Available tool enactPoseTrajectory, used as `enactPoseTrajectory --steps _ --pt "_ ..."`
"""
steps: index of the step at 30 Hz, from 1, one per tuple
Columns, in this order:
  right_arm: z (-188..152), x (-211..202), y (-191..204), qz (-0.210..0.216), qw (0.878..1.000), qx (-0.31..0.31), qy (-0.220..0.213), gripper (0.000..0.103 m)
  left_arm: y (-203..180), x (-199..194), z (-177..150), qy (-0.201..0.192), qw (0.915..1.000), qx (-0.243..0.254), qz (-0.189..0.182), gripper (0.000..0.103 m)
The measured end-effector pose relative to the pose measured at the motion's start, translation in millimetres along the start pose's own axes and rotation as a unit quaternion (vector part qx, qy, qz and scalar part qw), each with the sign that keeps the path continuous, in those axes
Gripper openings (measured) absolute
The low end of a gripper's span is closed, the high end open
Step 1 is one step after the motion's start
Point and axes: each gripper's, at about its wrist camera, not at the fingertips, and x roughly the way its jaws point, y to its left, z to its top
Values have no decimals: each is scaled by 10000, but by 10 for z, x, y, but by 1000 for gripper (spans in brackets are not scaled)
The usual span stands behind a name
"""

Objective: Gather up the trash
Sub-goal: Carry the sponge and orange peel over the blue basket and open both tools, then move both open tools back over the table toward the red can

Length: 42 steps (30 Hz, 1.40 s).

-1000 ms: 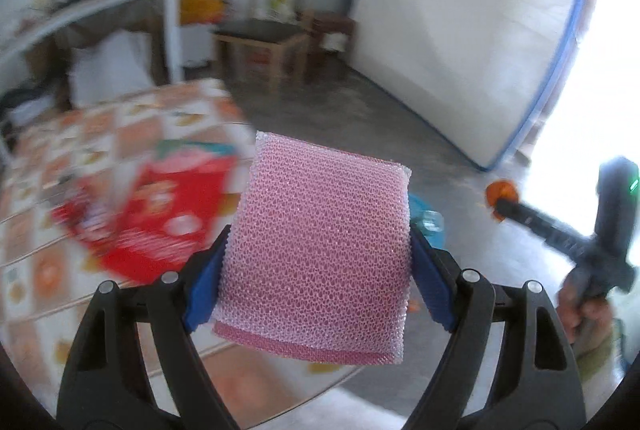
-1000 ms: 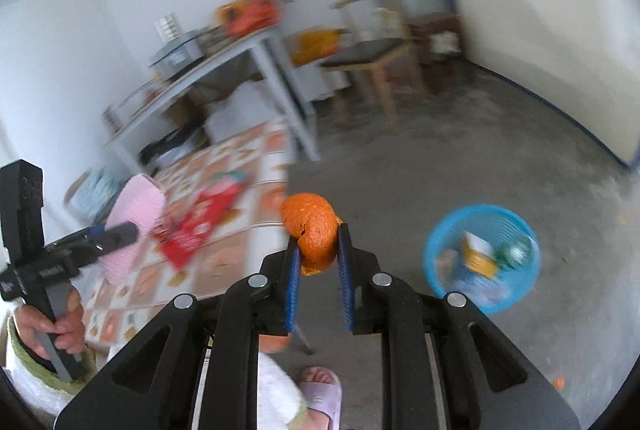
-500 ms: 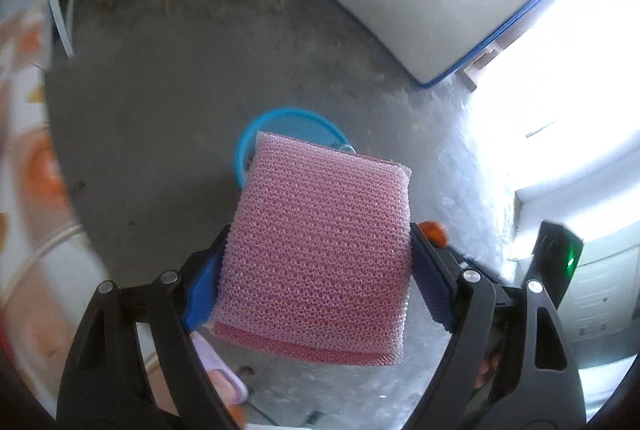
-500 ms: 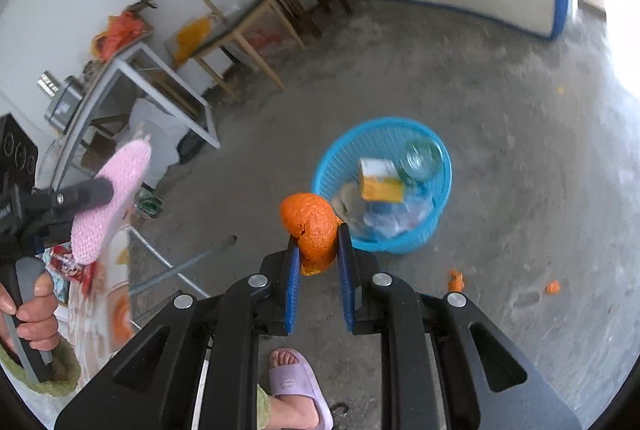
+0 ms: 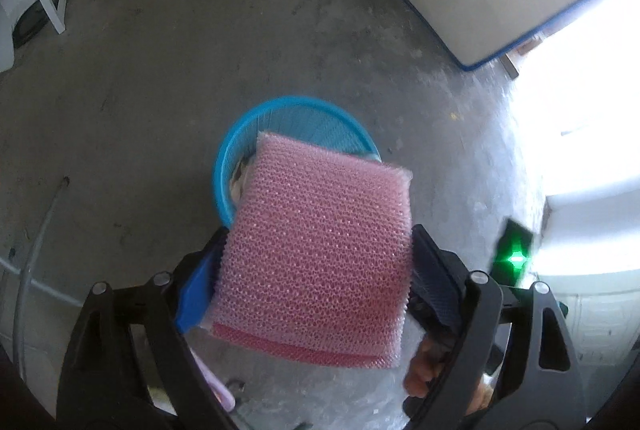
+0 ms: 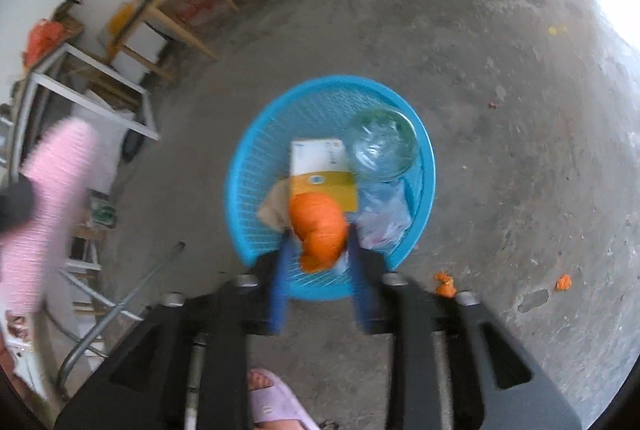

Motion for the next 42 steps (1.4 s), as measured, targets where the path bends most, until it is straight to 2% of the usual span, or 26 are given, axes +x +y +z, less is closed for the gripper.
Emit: enactPoseTrajectory --steps 3,6,12,18,20,22,27,32,37,42 --pt "-28 177 -167 -133 9998 153 67 56 55 147 2 42 9997 -225 29 86" --pt "-115 136 -295 46 9993 366 -4 56 111 173 -41 127 9991 -372 -138 86" --pt "-178 -125 -374 195 9989 327 -276 56 84 -86 -123 -133 9992 -287 -238 86" --pt "-305 -620 -294 527 9969 216 -547 56 -12 -726 -358 -630 9967 91 -512 86" --pt "-393 -864 -208 671 9954 64 -685 60 -2 -993 -495 -836 9941 207 -655 86" --pt "-490 -1089 -111 833 9931 -68 -822 68 19 -1282 -660 -1120 9904 366 -722 86" --pt "-731 -1537 202 1330 9855 -478 -940 73 235 -1981 -1223 -1812 9805 590 -475 86" --pt "-848 -1824 694 1641 9779 -1008 -812 73 690 -2497 -1806 -2414 9694 423 -108 86" --pt "-939 -2119 1381 2075 9599 -1729 -750 74 1358 -2828 -2525 -2881 9551 -262 634 86" --pt "-1116 -2132 2196 2591 9345 -2420 -317 74 2008 -3041 -3071 -3100 9401 -1024 985 86"
